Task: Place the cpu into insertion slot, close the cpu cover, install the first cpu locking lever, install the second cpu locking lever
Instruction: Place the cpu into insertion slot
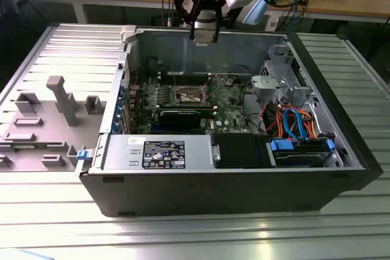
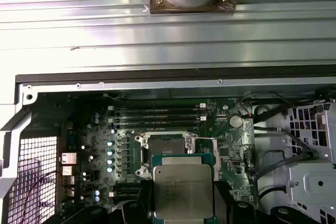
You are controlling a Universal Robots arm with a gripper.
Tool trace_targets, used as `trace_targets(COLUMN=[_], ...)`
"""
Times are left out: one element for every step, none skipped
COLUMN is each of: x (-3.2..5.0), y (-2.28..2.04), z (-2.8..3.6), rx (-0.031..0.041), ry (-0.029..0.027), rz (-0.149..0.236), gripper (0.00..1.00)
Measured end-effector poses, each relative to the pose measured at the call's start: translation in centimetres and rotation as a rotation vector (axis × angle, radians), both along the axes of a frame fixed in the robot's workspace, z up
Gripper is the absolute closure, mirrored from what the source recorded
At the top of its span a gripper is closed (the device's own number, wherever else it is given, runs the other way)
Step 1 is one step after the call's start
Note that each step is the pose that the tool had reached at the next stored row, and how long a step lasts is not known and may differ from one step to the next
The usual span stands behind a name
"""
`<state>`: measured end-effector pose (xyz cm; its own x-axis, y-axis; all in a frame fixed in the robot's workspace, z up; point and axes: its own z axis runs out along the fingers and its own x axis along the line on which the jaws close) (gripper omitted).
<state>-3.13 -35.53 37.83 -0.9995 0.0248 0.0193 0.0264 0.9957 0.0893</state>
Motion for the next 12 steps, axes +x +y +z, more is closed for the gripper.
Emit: trace_targets(x=[0.0, 0.0, 0.0, 0.0, 0.0, 0.0, 0.0, 0.0, 0.0, 0.0, 0.0, 0.0], y=[0.0, 0.0, 0.0, 0.0, 0.0, 0.0, 0.0, 0.0, 0.0, 0.0, 0.0, 0.0], z=[0.0, 0.0, -0.03, -0.04, -0.05, -0.07, -0.09, -0.1, -0.12, -0.15, -0.17, -0.18], rx=[0.0, -0.0002, -0.0003, -0.0003, -0.0003, -0.0002, -0.0003, -0.0002, -0.0003, -0.0002, -0.0002, -0.0002], ry=[0.0, 0.0, 0.0, 0.0, 0.0001, 0.0, 0.0, 0.0, 0.0, 0.0, 0.0, 0.0], rz=[0.0, 0.0, 0.0, 0.0, 0.0, 0.0, 0.0, 0.0, 0.0, 0.0, 0.0, 0.0], gripper=[0.45, 0.45, 0.45, 0.45, 0.45, 0.45, 0.45, 0.45, 0.45, 0.45, 0.45, 0.45])
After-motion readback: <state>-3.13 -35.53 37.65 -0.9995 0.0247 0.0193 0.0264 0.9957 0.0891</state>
